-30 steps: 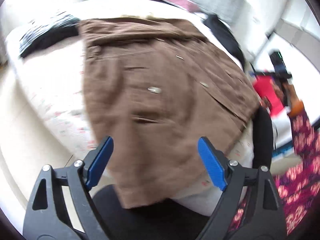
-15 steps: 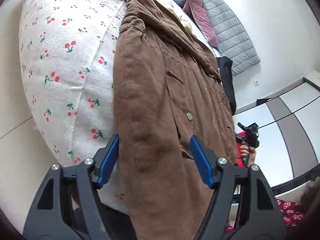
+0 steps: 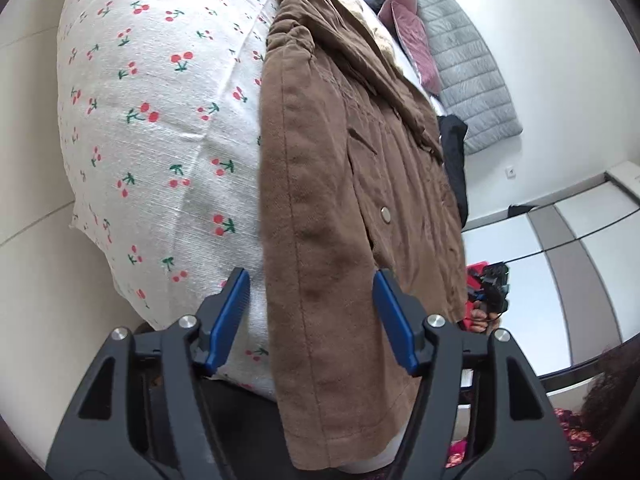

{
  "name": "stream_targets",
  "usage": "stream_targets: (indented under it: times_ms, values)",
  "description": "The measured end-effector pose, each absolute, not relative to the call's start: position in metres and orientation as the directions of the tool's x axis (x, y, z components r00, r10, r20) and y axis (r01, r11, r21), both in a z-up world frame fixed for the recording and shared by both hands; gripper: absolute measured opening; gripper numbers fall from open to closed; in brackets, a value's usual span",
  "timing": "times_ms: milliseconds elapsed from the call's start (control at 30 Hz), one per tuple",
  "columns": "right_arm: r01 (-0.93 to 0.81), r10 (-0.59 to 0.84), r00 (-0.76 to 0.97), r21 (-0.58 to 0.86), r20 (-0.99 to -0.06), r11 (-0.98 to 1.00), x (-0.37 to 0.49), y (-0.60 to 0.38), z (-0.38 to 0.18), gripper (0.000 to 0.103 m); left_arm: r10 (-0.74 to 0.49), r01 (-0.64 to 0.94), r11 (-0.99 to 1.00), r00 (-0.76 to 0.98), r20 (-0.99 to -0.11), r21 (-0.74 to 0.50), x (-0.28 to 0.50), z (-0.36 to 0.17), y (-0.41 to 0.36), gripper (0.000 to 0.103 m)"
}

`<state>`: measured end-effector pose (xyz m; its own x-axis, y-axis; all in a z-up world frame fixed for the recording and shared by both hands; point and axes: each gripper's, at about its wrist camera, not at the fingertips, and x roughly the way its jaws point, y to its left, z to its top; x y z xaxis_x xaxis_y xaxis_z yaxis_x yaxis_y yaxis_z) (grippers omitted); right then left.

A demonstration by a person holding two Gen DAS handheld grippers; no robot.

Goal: Fold large clothes

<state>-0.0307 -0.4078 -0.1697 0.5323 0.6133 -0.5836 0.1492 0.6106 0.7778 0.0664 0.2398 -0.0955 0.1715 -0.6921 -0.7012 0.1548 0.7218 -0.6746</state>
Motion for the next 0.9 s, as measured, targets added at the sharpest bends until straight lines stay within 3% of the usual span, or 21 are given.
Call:
stream_targets:
  times_ms: [300, 333, 433, 500, 567, 667, 900]
  values:
    - [0.165, 0.630, 0.494, 0.776, -0.599, 0.609, -0.054, -0.399, -0.170, 0.071, -0.690, 0.187, 0.715, 0.033, -0.723, -0.674, 0.044, -0.099, 0.223, 0.062]
    - [0.163, 0.629, 0.493, 0.774, -0.601, 0.612, -0.055, -0.396, -0.169, 0.067, -0.696, 0.201, 0.705, 0.010, -0.718, -0.680, 0.038, -0.098, 0.219, 0.050]
    - [0.119, 0.646, 0.483, 0.775, -0.591, 0.620, -0.056, -0.382, -0.161, 0.057, -0.685, 0.245, 0.710, 0.022, -0.728, -0.660, 0.025, -0.090, 0.208, 0.036]
    - [0.102, 0.630, 0.475, 0.750, -0.614, 0.653, -0.056, -0.373, -0.155, 0.044, -0.705, 0.239, 0.696, 0.048, -0.707, -0.677, 0.025, -0.083, 0.207, 0.027]
    - [0.108, 0.620, 0.498, 0.752, -0.607, 0.650, -0.056, -0.371, -0.149, 0.016, -0.735, 0.229, 0.671, 0.086, -0.672, -0.705, 0.027, -0.074, 0.206, 0.022]
    - [0.070, 0.593, 0.578, 0.758, -0.561, 0.649, -0.059, -0.370, -0.125, 0.011, -0.761, 0.282, 0.648, 0.202, -0.617, -0.707, 0.028, -0.043, 0.199, 0.020]
    - [-0.076, 0.546, 0.739, 0.757, -0.394, 0.649, -0.039, -0.367, -0.048, 0.010, -0.813, 0.383, 0.577, 0.357, -0.461, -0.721, 0.059, 0.027, 0.179, 0.019]
